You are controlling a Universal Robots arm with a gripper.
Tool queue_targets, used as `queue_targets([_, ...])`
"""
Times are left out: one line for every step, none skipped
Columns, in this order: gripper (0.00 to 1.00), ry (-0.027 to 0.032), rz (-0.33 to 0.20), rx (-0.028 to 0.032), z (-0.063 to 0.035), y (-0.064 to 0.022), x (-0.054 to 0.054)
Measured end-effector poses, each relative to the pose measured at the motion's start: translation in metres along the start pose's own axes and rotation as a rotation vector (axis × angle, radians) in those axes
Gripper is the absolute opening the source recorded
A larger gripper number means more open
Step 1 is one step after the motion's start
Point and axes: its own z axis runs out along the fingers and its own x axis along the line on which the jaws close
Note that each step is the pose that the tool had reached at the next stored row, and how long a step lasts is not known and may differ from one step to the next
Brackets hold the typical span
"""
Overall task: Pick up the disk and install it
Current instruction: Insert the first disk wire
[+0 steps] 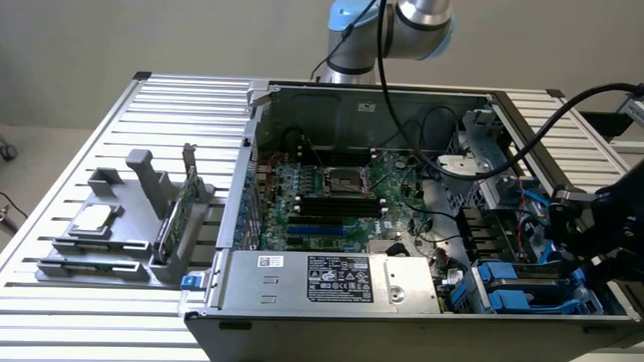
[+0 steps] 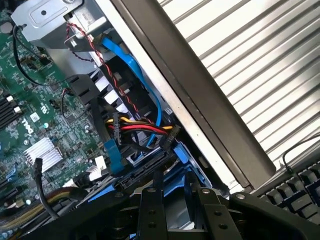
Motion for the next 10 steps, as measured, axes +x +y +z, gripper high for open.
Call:
queue_targets([0.31,0.0049,0.010,-0.0083,0.0001,0.0000,0.0000])
queue_targets([0.31,0.0095,0.019,-0.0160,0.0000,0.0000,0.0000])
queue_targets([0.31,0.0137,0.029,-0.0233,0.0001,0.0000,0.0000])
queue_targets([0.31,0.0172,0.039,-0.0299,0.0002,-0.0001,0.0000])
queue_targets([0.31,0.0202,0.050,-0.0358,0.0003,-0.0001,0.0000])
queue_targets([0.31,0.0232,0.062,-0.0419,0.0004,-0.0001,0.0000])
queue_targets([0.31,0.0264,0.074,-0.0484,0.0006,-0.0001,0.0000])
queue_targets([0.31,0.0292,0.085,-0.0541,0.0007,-0.0001,0.0000])
queue_targets([0.31,0.0318,0.097,-0.0598,0.0009,-0.0002,0.0000])
queue_targets([0.31,0.0336,0.109,-0.0645,0.0011,-0.0002,0.0001])
